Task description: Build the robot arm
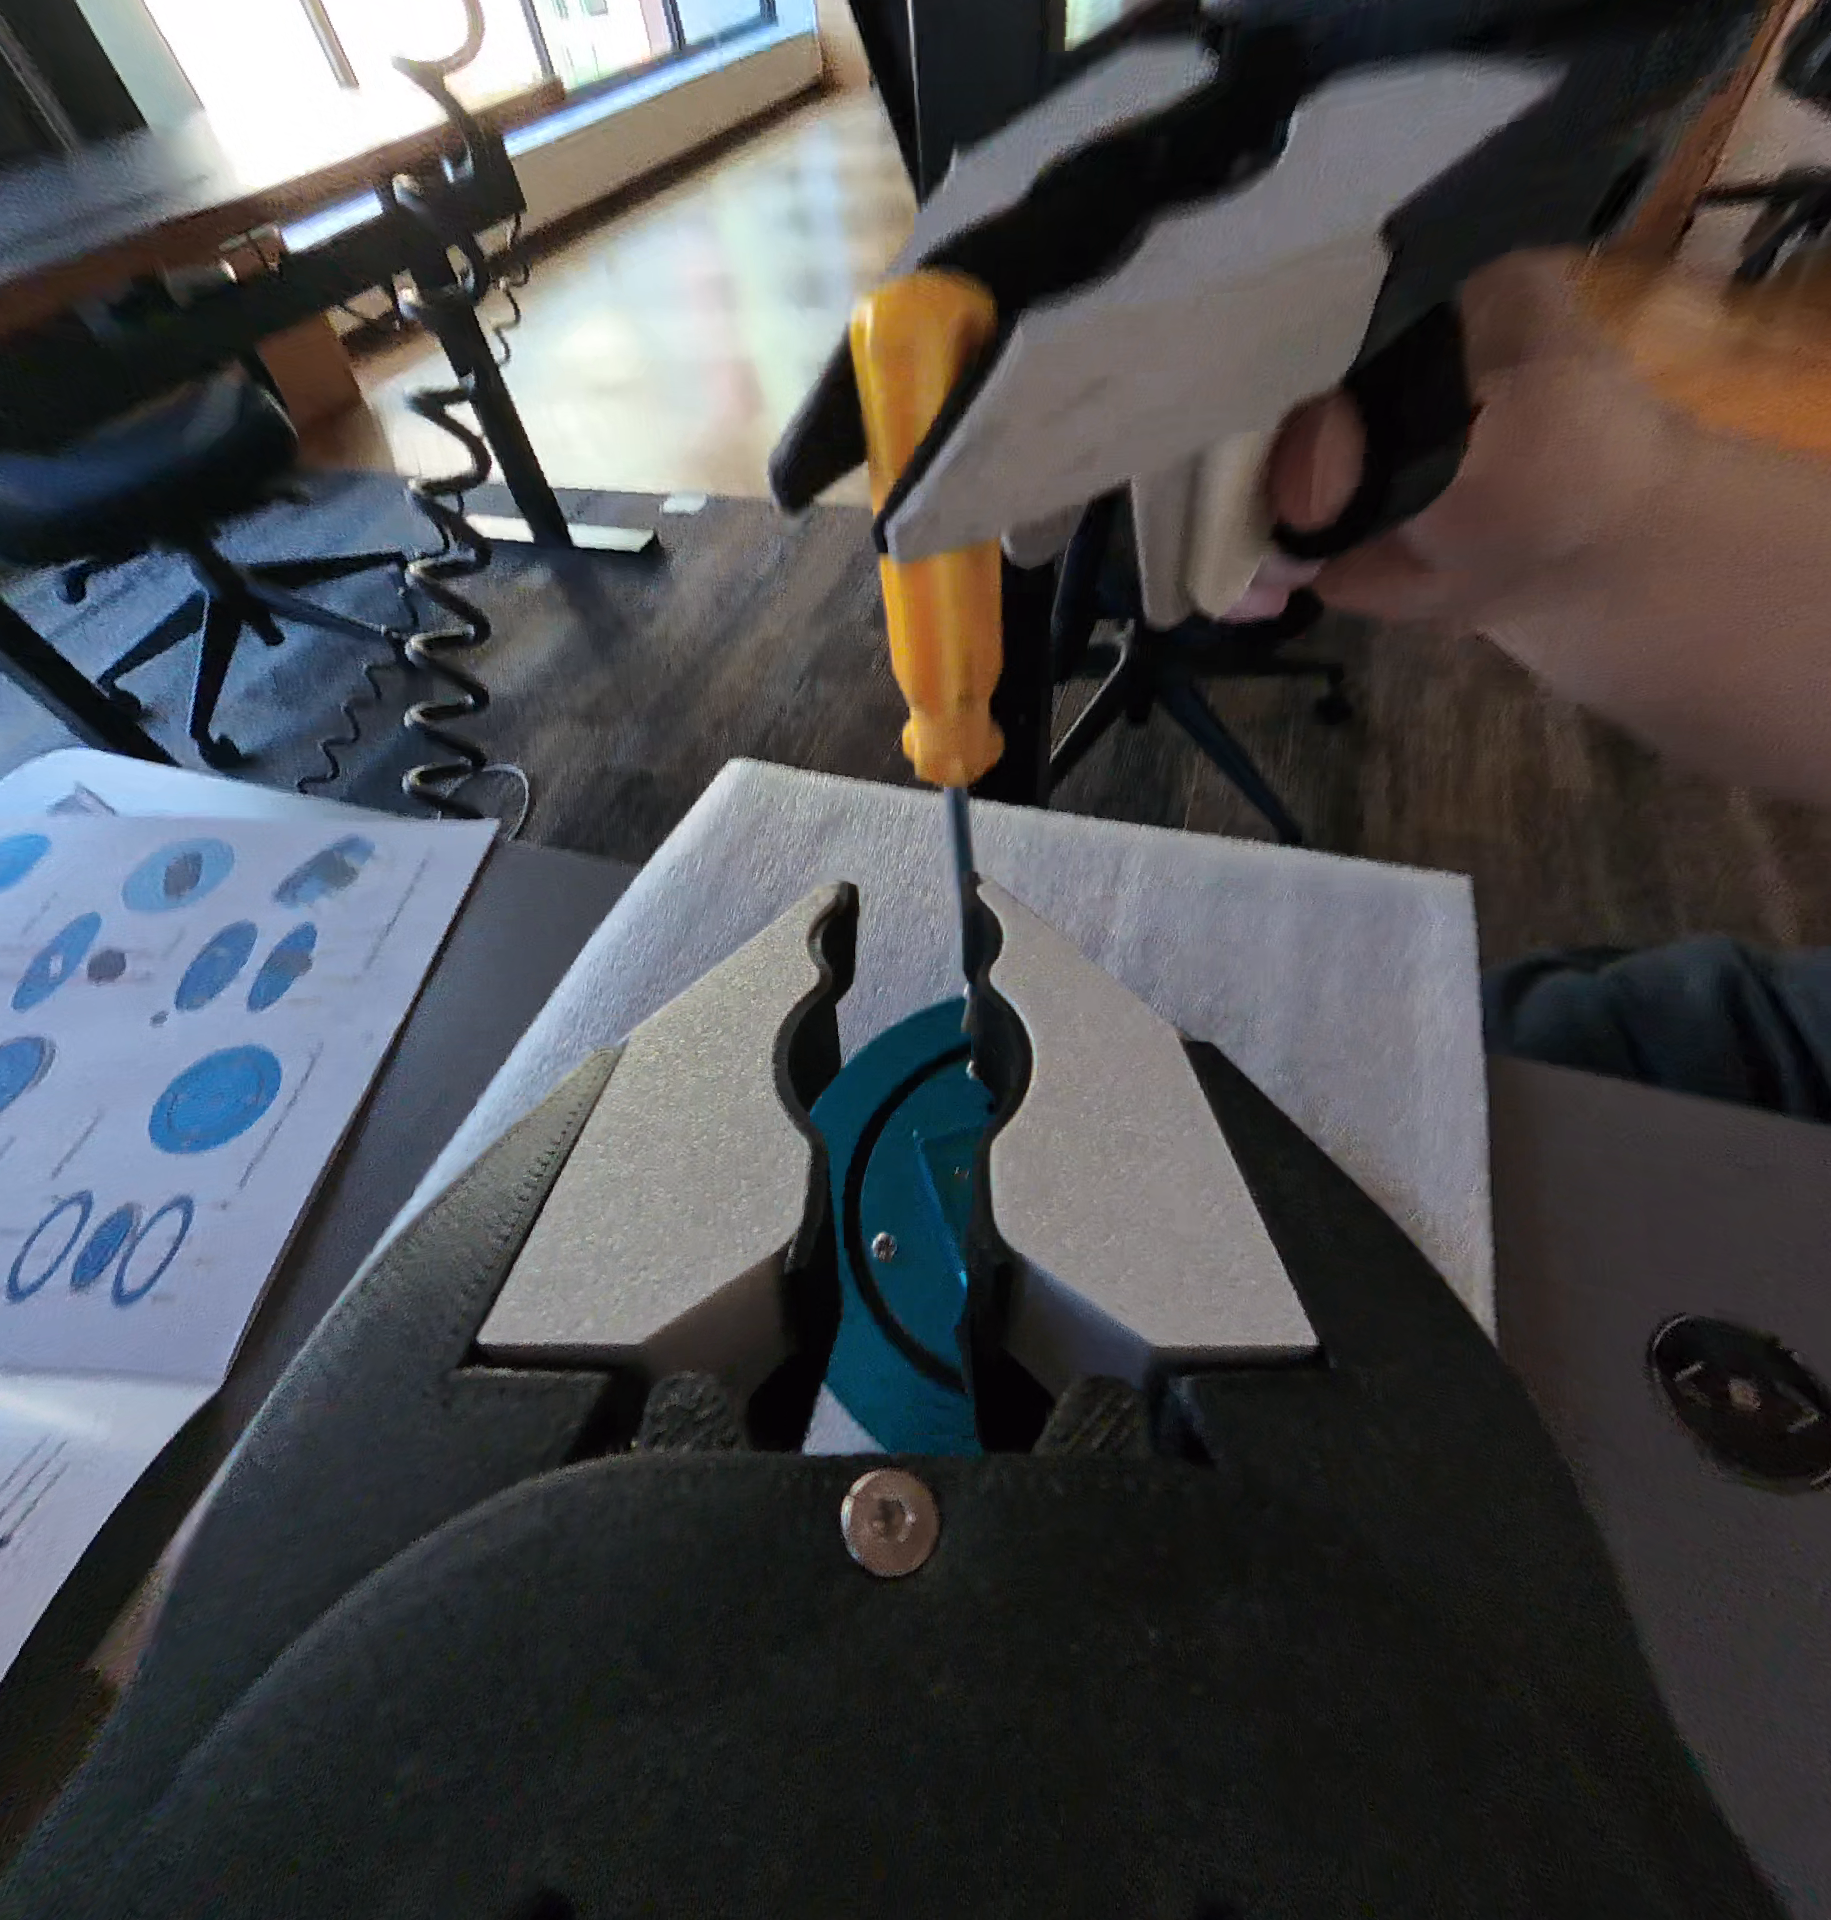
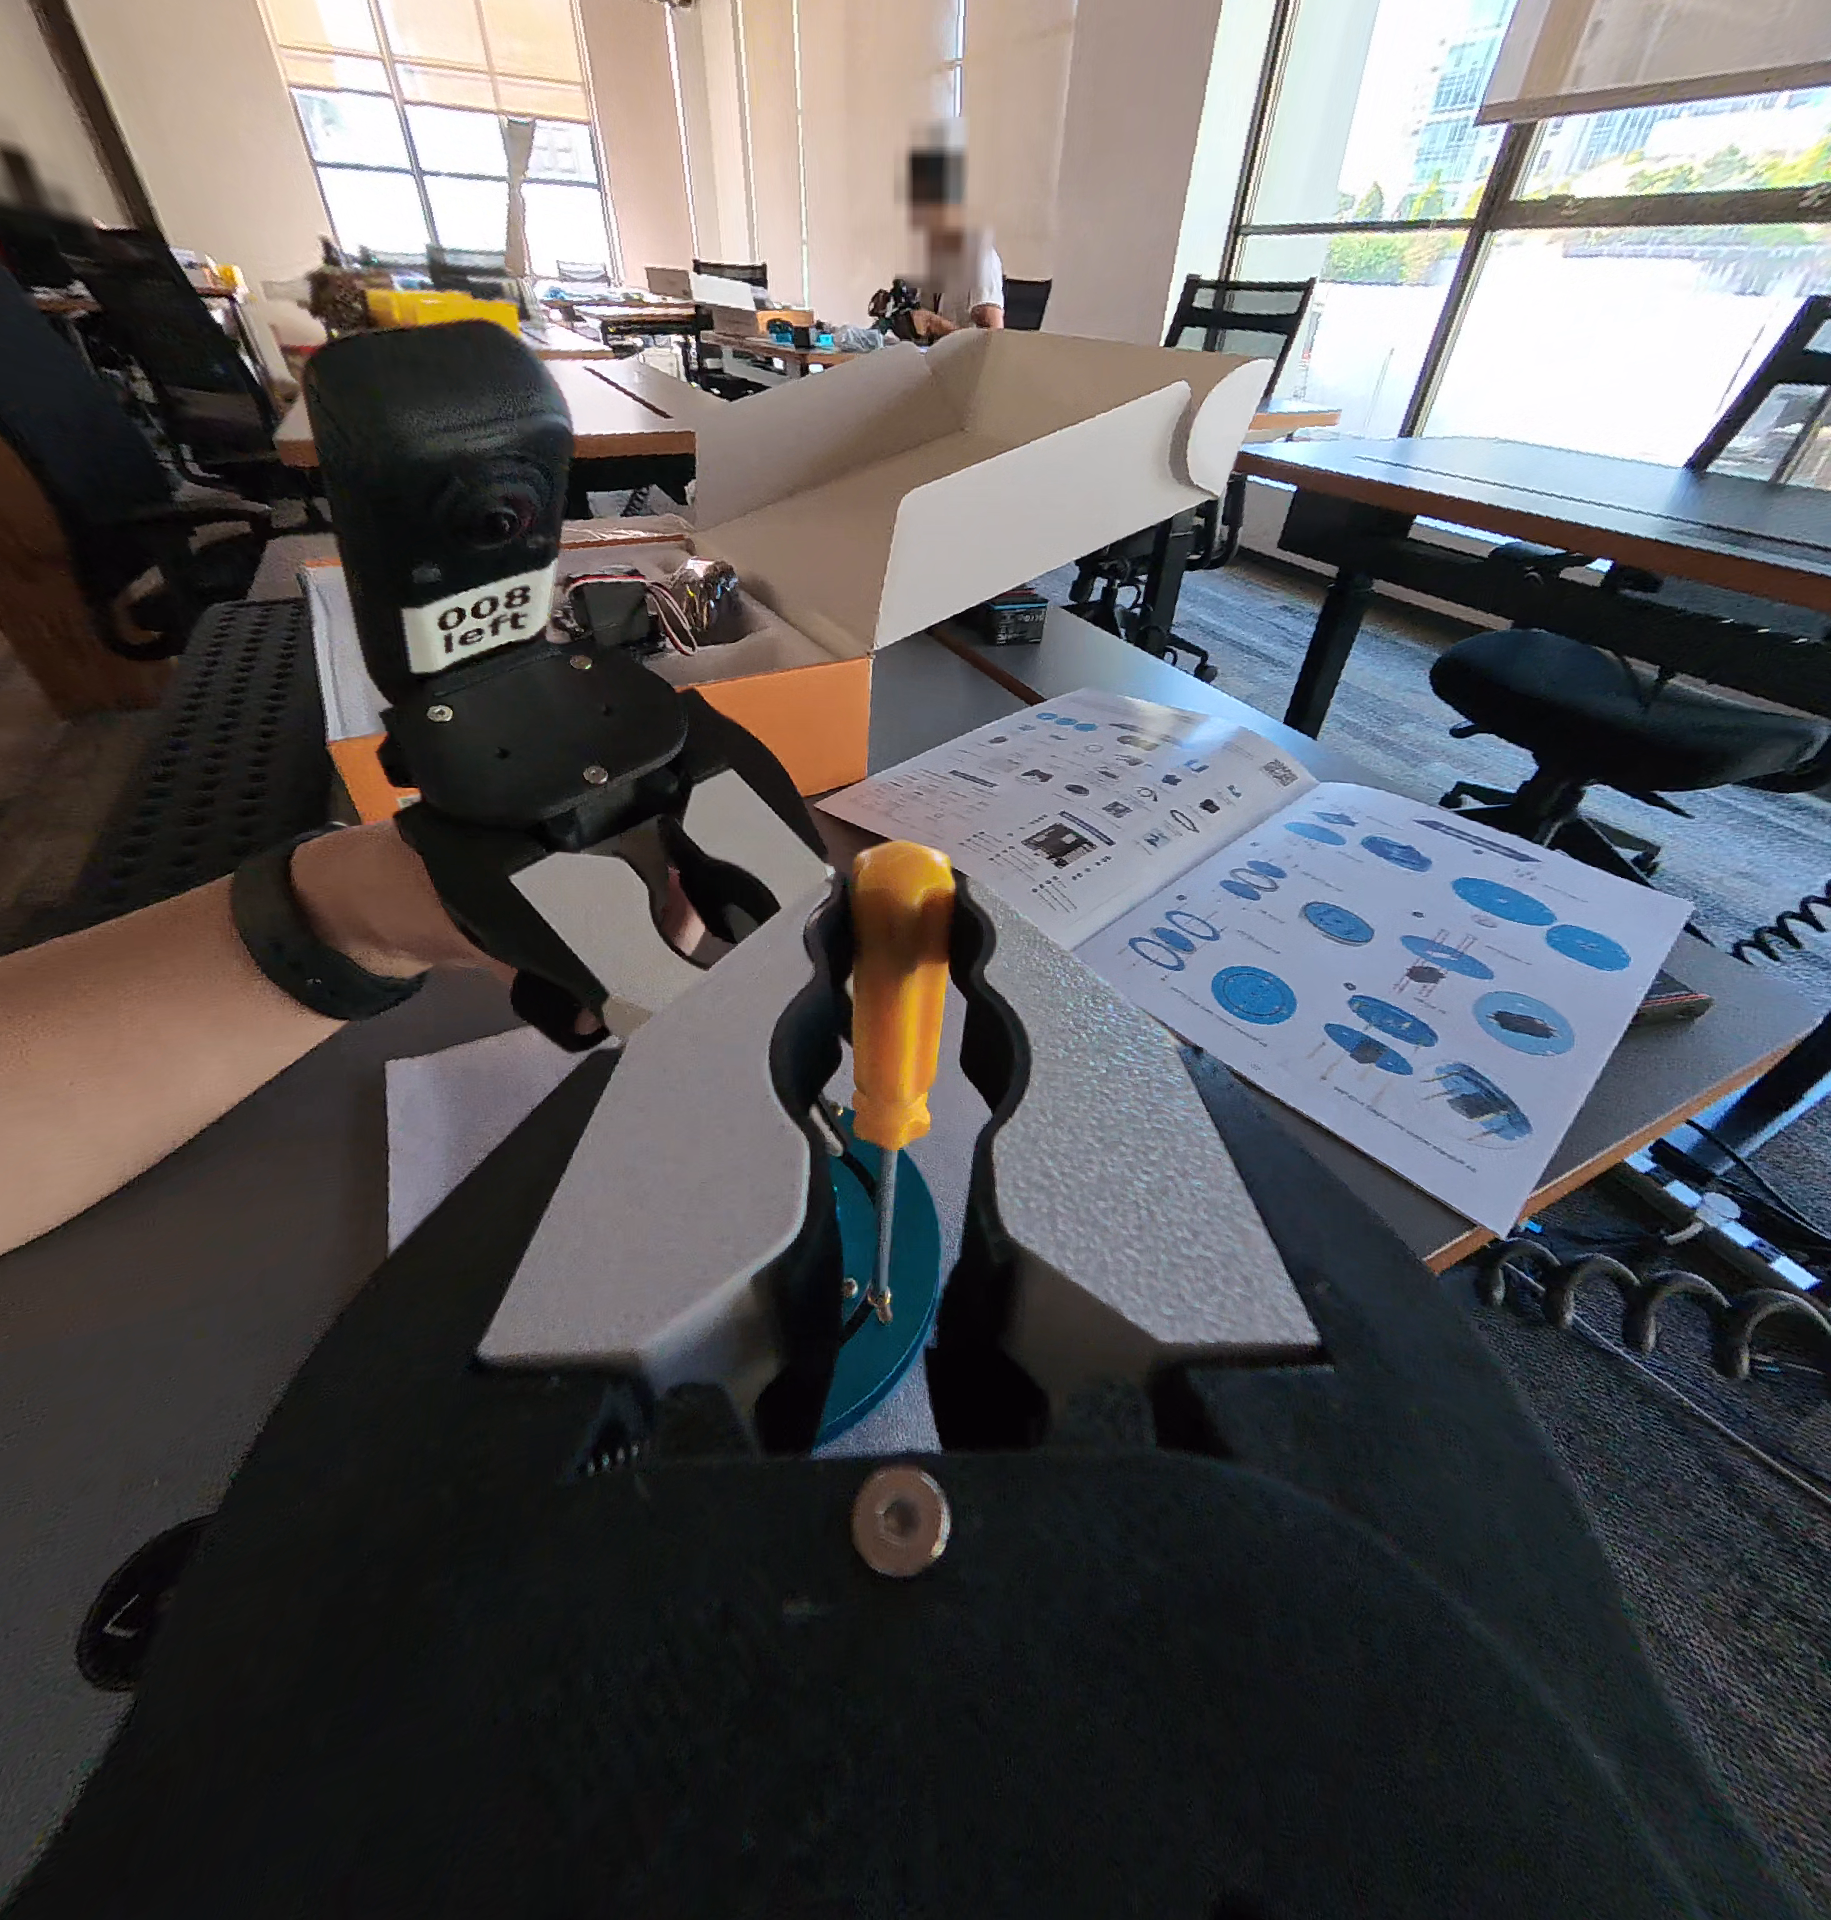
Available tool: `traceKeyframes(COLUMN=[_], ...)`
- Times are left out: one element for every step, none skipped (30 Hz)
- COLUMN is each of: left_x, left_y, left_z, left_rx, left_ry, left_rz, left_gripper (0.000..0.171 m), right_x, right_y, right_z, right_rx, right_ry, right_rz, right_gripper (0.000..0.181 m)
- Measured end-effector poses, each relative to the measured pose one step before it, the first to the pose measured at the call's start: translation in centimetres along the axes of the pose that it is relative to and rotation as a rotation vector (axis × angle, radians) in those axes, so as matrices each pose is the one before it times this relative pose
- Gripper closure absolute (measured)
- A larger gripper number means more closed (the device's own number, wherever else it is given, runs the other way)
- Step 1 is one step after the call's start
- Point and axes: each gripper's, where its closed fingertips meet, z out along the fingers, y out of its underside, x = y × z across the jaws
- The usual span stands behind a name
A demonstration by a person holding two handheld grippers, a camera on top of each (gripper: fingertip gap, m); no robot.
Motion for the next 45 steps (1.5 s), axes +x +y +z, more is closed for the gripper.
traceKeyframes(left_x=[0.002,0.298,0.409,0.263,0.071,-0.087,-0.070,-0.137,-0.077,0.113,0.102,0.018,-0.017,-0.047,-0.142,-0.113,-0.047,0.056,0.141,0.055,-0.069,-0.159,-0.127,-0.120,-0.044,0.042,0.080,0.040,-0.009,0.031,0.054,0.078,0.033,-0.050,-0.088,0.034,0.062,0.026,0.021,0.013,-0.036,-0.052,-0.020,-0.069,-0.121], left_y=[0.529,0.393,0.530,0.733,0.834,0.736,0.579,0.418,0.214,-0.150,-0.248,-0.212,-0.185,-0.164,-0.118,-0.060,0.006,-0.004,-0.002,0.024,0.032,0.054,0.036,0.039,0.019,-0.003,-0.014,-0.014,-0.012,-0.018,-0.017,0.002,0.009,0.025,0.036,-0.029,-0.043,-0.027,-0.016,0.005,0.022,0.028,0.029,0.032,0.051], left_z=[0.114,0.289,0.469,0.593,0.627,0.594,0.535,0.412,0.267,0.067,-0.015,-0.042,-0.045,-0.051,-0.050,-0.041,0.000,0.031,0.008,-0.008,-0.020,-0.007,0.002,-0.014,-0.011,-0.016,-0.027,-0.020,0.003,0.014,0.003,-0.009,-0.025,-0.018,0.000,0.011,0.014,0.040,0.025,0.005,-0.020,-0.017,-0.011,-0.028,-0.030], left_rx=[-0.02308,-0.01903,-0.03015,-0.04387,-0.05051,-0.04534,-0.03515,-0.02596,-0.01337,0.00863,0.01560,0.01324,0.01185,0.01127,0.00948,0.00611,0.00152,0.00147,-0.00098,-0.00465,-0.00503,-0.00278,-0.00064,-0.00082,0.00167,0.00365,0.00485,0.00618,0.00612,0.00325,-0.00219,-0.00614,-0.00681,-0.00536,-0.00375,0.00184,0.00417,0.00372,0.00232,0.00092,-0.00064,-0.00144,-0.00112,-0.00152,-0.00163], left_ry=[0.0036,0.0191,0.0225,0.0109,-0.0050,-0.0168,-0.0157,-0.0177,-0.0109,0.0050,0.0063,0.0026,0.0009,-0.0015,-0.0056,-0.0038,0.0010,0.0047,0.0089,0.0012,-0.0074,-0.0113,-0.0076,-0.0052,0.0003,0.0050,0.0059,0.0040,0.0010,0.0022,0.0016,0.0007,-0.0041,-0.0101,-0.0089,0.0011,0.0050,0.0032,0.0034,0.0018,-0.0019,-0.0028,-0.0003,-0.0033,-0.0060], left_rz=[0.0062,0.0014,0.0012,0.0068,0.0131,0.0168,0.0177,0.0145,0.0102,0.0005,-0.0068,-0.0080,-0.0075,-0.0088,-0.0088,-0.0076,-0.0083,-0.0040,0.0033,0.0069,0.0088,0.0091,0.0064,0.0001,-0.0038,-0.0025,-0.0018,-0.0038,-0.0070,-0.0081,-0.0039,0.0033,0.0072,0.0064,0.0033,0.0001,-0.0030,-0.0054,-0.0045,-0.0022,-0.0015,-0.0011,0.0025,0.0034,0.0013], left_gripper=[0.153,0.153,0.153,0.150,0.147,0.146,0.148,0.151,0.155,0.156,0.157,0.159,0.161,0.161,0.165,0.168,0.168,0.168,0.168,0.168,0.168,0.168,0.168,0.168,0.168,0.168,0.168,0.168,0.168,0.168,0.168,0.168,0.169,0.169,0.169,0.168,0.168,0.168,0.168,0.168,0.168,0.168,0.168,0.168,0.168], right_x=[0.039,0.183,0.143,0.005,0.102,0.066,0.006,-0.002,0.086,0.038,0.060,0.071,-0.030,-0.088,-0.111,-0.036,0.034,-0.061,-0.060,-0.003,-0.053,-0.093,-0.063,0.179,0.155,0.001,0.049,0.078,0.014,-0.002,-0.007,-0.038,-0.034,-0.050,-0.009,-0.048,0.042,0.104,0.050,-0.027,-0.054,-0.036,-0.026,0.025,0.031], right_y=[0.007,-0.004,-0.028,-0.049,-0.015,-0.020,-0.011,-0.008,-0.011,0.002,0.018,0.009,0.003,0.011,0.003,-0.012,0.018,-0.003,0.018,0.007,0.010,0.015,0.015,0.029,0.021,0.017,0.015,0.005,0.023,0.014,-0.009,0.014,0.000,-0.007,0.017,-0.039,-0.026,-0.014,-0.007,-0.011,-0.013,-0.011,-0.013,-0.020,-0.004], right_z=[0.006,0.004,0.016,0.043,0.056,0.059,0.080,0.084,0.046,0.027,0.002,-0.008,-0.025,-0.037,-0.039,-0.035,-0.001,0.033,0.047,0.059,0.045,0.041,0.023,-0.021,-0.031,-0.056,-0.083,-0.090,-0.079,-0.059,-0.080,-0.075,-0.077,-0.052,-0.038,-0.029,-0.016,0.022,0.043,0.109,0.136,0.127,0.076,0.036,0.044], right_rx=[-0.0044,-0.0033,0.0005,0.0038,0.0038,0.0055,0.0056,0.0060,0.0034,0.0003,-0.0025,-0.0021,-0.0017,-0.0015,-0.0002,0.0008,-0.0006,-0.0022,-0.0047,-0.0048,-0.0072,-0.0092,-0.0098,-0.0091,-0.0068,-0.0045,-0.0016,0.0023,0.0038,0.0042,0.0029,0.0004,0.0000,0.0013,0.0015,0.0034,0.0015,-0.0014,-0.0046,-0.0059,-0.0052,-0.0037,-0.0039,-0.0050,-0.0070], right_ry=[0.0016,0.0083,0.0081,0.0021,0.0129,0.0128,0.0075,0.0034,0.0041,-0.0009,0.0020,0.0067,0.0047,0.0041,0.0031,0.0057,0.0055,-0.0034,-0.0048,0.0004,-0.0020,-0.0056,-0.0055,0.0102,0.0079,-0.0017,0.0024,0.0059,0.0033,0.0008,0.0002,-0.0022,-0.0030,-0.0037,-0.0016,-0.0035,0.0026,0.0060,0.0020,-0.0034,-0.0034,0.0007,0.0018,0.0038,0.0001], right_rz=[-0.0004,0.0065,-0.0002,-0.0099,-0.0126,-0.0109,-0.0032,0.0050,0.0147,0.0178,0.0164,0.0062,-0.0003,-0.0022,-0.0058,-0.0062,0.0009,0.0113,0.0137,0.0084,0.0027,-0.0012,-0.0099,-0.0131,-0.0066,0.0090,0.0153,0.0120,0.0101,0.0113,0.0118,0.0069,0.0014,-0.0051,-0.0058,-0.0041,-0.0055,-0.0099,-0.0049,0.0018,-0.0009,-0.0118,-0.0253,-0.0276,-0.0168], right_gripper=[0.165,0.164,0.164,0.165,0.165,0.165,0.164,0.165,0.165,0.165,0.165,0.164,0.165,0.165,0.165,0.165,0.165,0.165,0.164,0.164,0.164,0.164,0.164,0.165,0.165,0.165,0.165,0.165,0.165,0.165,0.165,0.165,0.164,0.165,0.165,0.165,0.165,0.165,0.165,0.165,0.165,0.165,0.165,0.165,0.165])
